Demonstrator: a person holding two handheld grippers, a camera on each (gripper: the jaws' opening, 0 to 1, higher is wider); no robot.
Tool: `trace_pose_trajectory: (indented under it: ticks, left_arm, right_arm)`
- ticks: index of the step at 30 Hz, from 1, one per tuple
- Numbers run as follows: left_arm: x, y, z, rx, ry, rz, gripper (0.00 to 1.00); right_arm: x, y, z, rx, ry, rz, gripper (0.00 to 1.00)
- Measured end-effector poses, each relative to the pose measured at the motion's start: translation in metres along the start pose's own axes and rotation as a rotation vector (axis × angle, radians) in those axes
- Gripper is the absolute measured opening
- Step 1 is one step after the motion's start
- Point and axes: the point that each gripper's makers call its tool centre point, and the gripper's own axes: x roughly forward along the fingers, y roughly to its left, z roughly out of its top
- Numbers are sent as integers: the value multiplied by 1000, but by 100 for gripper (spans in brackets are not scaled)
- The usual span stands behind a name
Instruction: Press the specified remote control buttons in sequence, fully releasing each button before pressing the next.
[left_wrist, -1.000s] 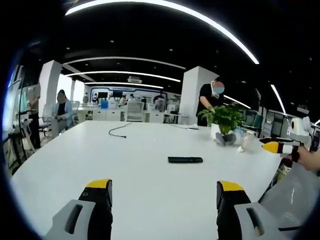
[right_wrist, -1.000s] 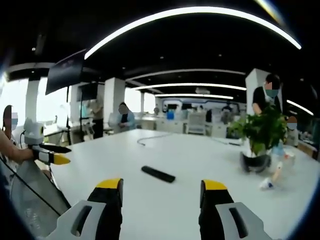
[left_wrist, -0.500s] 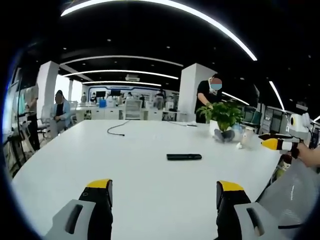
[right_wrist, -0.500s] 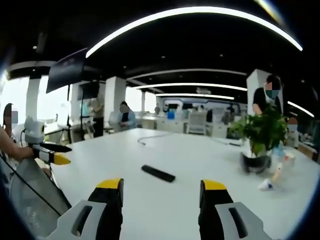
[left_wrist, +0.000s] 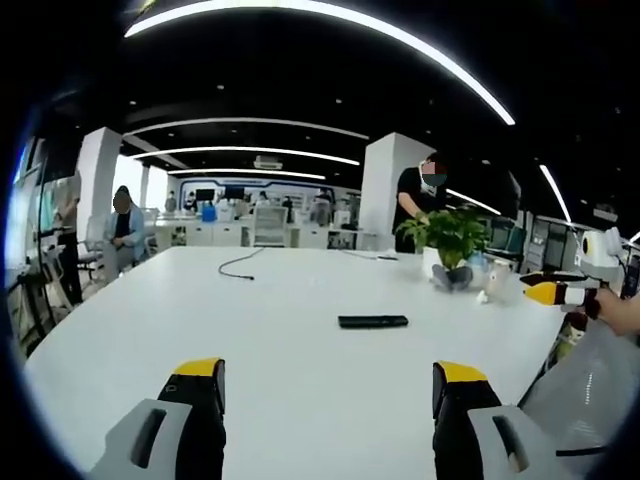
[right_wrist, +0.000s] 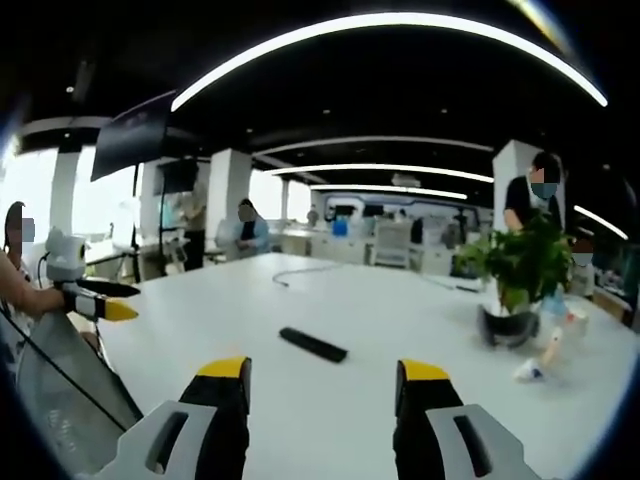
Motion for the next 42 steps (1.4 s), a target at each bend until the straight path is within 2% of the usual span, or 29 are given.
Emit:
trace_pose_trajectory:
  ticks: [3, 6, 11, 20, 22, 24, 28, 29, 30, 32, 36, 38, 40, 42]
  left_arm:
    - [1, -2, -1, 0, 3, -9, 88]
    - [-1, -2, 4, 6, -28, -11, 88]
    - [-1, -2, 9, -26, -60, -25, 90]
    - [0, -5, 13, -10, -84, -49, 93]
    - [1, -5, 15, 6, -95, -55, 94]
    - [1, -4, 15, 56, -99, -44, 97]
    - [2, -5, 14, 78, -92, -49, 99]
    - [2, -5, 14, 74, -91, -52, 99]
    - [2, -8, 6, 25, -43, -67, 98]
    - [4, -13, -4, 11, 11, -115, 97]
    - [4, -12, 3, 20, -32, -108, 99]
    - [2, -13, 8, -12, -57, -108, 100]
    - [2, -14, 7, -67, -50, -113, 100]
    - [5, -12, 4, -73, -29, -109, 100]
  right_arm:
    - [0, 1, -2, -7, 13, 2, 56]
    - [-1, 8, -2, -23, 9, 30, 55]
    - [0, 4, 0, -40, 8, 11, 54]
    - [-1, -5, -1, -33, 10, -28, 56]
    - [-1, -7, -3, -43, 20, -40, 55]
    - [-1, -10, -3, -62, 30, -58, 54]
    - [1, -15, -9, -67, 63, -87, 54]
    - [1, -15, -10, -70, 69, -85, 55]
    - [1, -13, -8, -69, 62, -80, 56]
    - [1, -10, -4, -65, 36, -72, 58]
    - [2, -6, -6, -66, 48, -50, 60]
    - [3, -3, -5, -60, 43, -33, 62]
    - [5, -2, -8, -51, 55, -17, 66]
    - [5, -2, -9, -43, 58, -14, 66]
